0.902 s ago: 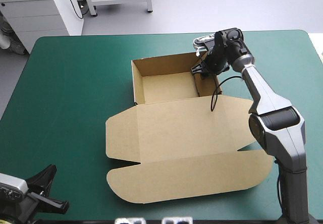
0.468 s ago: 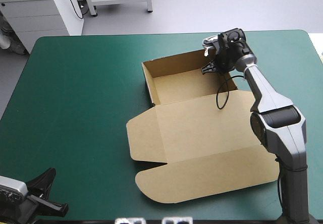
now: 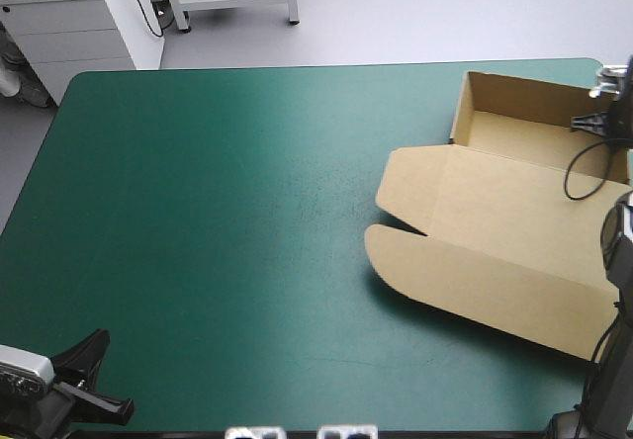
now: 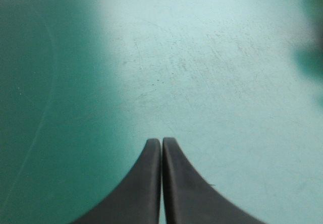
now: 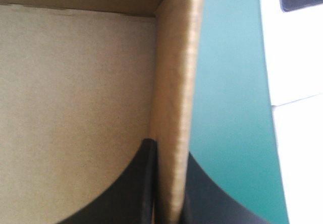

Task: Fold the box

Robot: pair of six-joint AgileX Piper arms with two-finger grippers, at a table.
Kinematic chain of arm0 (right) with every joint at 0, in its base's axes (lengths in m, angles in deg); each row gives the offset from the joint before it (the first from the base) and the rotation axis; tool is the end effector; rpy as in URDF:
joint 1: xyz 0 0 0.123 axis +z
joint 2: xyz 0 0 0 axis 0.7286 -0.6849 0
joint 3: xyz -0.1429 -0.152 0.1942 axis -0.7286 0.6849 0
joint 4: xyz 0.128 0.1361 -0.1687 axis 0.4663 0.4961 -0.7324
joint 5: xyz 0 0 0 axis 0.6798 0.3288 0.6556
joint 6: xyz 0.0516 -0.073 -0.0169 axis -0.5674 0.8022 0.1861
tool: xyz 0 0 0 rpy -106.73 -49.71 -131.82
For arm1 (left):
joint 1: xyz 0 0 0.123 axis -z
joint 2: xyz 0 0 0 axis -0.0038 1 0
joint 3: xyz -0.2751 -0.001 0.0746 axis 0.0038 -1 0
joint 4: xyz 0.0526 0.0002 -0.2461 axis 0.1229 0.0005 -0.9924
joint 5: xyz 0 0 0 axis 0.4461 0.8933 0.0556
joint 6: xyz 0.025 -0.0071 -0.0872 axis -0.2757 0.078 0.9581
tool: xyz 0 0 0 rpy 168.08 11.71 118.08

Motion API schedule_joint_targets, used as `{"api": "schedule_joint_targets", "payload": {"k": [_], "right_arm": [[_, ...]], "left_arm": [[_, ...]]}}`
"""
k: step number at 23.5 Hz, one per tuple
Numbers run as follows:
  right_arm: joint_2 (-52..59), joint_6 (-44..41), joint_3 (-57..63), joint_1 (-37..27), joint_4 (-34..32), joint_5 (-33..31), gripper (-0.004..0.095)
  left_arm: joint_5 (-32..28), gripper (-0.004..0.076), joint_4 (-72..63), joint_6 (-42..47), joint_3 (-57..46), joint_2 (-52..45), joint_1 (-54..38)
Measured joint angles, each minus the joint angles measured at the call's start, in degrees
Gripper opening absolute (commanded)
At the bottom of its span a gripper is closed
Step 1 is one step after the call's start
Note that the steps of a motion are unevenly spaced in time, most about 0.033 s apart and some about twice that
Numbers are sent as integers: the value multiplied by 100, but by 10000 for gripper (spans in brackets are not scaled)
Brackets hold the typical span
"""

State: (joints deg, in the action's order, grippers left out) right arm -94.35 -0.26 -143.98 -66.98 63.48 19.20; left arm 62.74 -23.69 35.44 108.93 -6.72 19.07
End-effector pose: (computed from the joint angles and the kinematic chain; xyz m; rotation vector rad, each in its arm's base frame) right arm 0.4569 -0.1854 0.2665 0.3888 2.7546 -0.3668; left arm 0.0037 0.0030 0.2878 0.2886 1.9005 -0.1754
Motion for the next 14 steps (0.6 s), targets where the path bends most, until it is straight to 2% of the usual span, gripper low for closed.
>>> {"api": "schedule_joint_targets", "payload": {"k": [3, 6, 8, 9, 10, 11, 13, 14], "right_arm": [[0, 107, 0, -613, 130, 53, -20], [-1, 264, 0, -935, 300, 53, -11], [-1, 489, 0, -991, 411, 78, 88], [-1, 664, 0, -991, 505, 93, 211], [-6, 960, 0, -991, 729, 66, 290], [-6, 1040, 0, -991, 770, 30, 446], [-12, 1125, 0, -974, 778, -19, 579], [-12, 1125, 0, -974, 748, -19, 590]], "left_arm": [[2, -8, 0, 0, 0, 0, 0], [2, -8, 0, 0, 0, 0, 0], [2, -8, 0, 0, 0, 0, 0], [2, -8, 0, 1, 0, 0, 0], [7, -8, 0, 7, 0, 0, 0], [7, -8, 0, 20, 0, 0, 0], [7, -8, 0, 19, 0, 0, 0], [7, -8, 23, 19, 0, 0, 0]]}}
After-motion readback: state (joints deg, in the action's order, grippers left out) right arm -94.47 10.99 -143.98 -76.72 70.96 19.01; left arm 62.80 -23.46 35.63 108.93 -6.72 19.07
